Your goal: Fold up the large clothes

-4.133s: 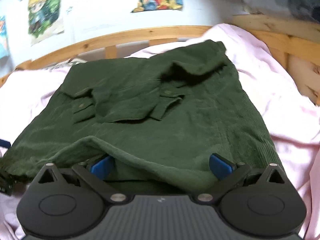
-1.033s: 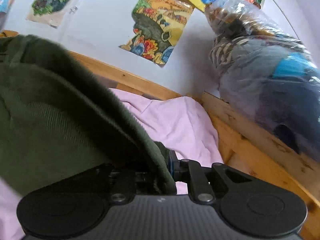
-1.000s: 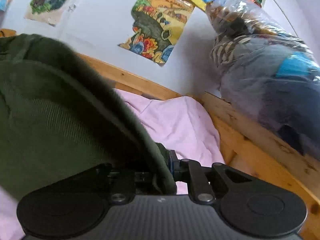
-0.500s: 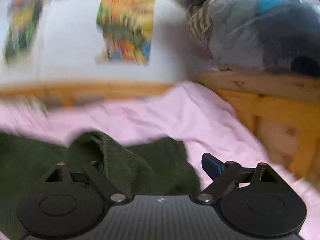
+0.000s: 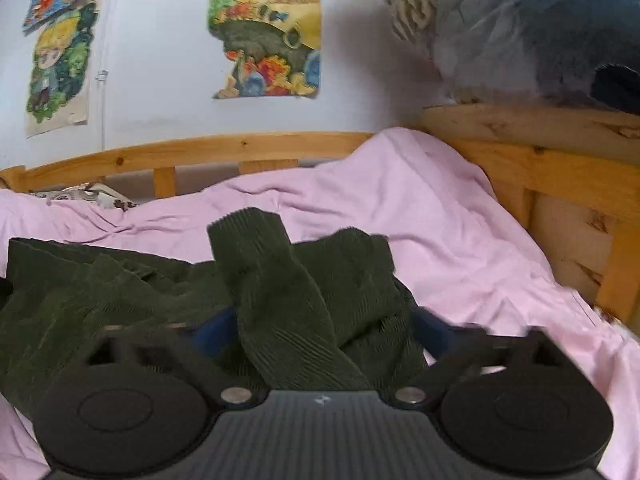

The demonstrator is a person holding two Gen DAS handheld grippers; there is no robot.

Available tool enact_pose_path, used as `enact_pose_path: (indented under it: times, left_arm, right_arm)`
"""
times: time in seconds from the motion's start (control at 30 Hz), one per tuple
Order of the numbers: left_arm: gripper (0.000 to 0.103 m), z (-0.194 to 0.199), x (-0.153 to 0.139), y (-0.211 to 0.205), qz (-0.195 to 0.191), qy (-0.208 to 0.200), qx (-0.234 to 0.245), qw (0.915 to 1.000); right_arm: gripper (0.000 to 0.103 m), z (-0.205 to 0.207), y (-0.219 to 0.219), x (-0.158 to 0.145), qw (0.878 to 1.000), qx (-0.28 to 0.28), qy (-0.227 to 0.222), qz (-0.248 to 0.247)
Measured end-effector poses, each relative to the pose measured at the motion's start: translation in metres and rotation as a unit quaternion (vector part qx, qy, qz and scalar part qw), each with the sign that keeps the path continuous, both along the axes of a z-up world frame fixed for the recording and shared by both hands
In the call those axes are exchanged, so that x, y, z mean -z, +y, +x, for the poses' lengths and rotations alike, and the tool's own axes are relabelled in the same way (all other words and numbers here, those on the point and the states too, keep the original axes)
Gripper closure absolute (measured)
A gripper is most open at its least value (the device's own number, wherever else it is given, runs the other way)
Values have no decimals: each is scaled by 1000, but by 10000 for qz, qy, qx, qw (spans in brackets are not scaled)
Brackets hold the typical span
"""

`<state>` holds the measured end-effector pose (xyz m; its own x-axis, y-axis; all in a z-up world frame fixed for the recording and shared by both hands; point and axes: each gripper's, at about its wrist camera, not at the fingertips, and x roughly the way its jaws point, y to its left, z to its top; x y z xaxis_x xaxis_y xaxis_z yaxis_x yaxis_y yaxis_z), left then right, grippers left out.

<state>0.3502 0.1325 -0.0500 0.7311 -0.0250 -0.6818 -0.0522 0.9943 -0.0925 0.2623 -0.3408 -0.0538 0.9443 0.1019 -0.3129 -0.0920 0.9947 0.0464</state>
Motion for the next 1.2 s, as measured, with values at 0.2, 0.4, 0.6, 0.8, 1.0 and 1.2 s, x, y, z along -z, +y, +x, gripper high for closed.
enact_pose_path:
  times: [0.2, 0.4, 0.6, 0.8, 1.0, 1.2]
  left_arm:
    - [101, -11, -3, -4, 171, -278, -53, 9995]
    - [102, -9, 1, -11, 579, -154, -459, 9972]
    - [89, -1, 16, -2, 331, 139, -349, 9987]
    - [7, -22, 3, 31, -949, 235, -679, 9929]
    - [5, 0, 23, 25, -589, 808, -571, 9933]
    - [78, -1, 20, 7, -85, 566, -185, 9982]
  right_arm:
    - [100, 17, -10, -6, 9973, 541, -440, 208]
    - [101, 46, -20, 25, 9956, 879, 312, -94]
    - [46, 42, -21, 19, 9956, 883, 310, 21]
    - [13, 43, -46, 19, 9907, 605, 360, 1163]
    - [13, 60, -45, 33, 9907, 480, 696, 1069]
    - [81, 60, -38, 28, 9874, 356, 826, 1302]
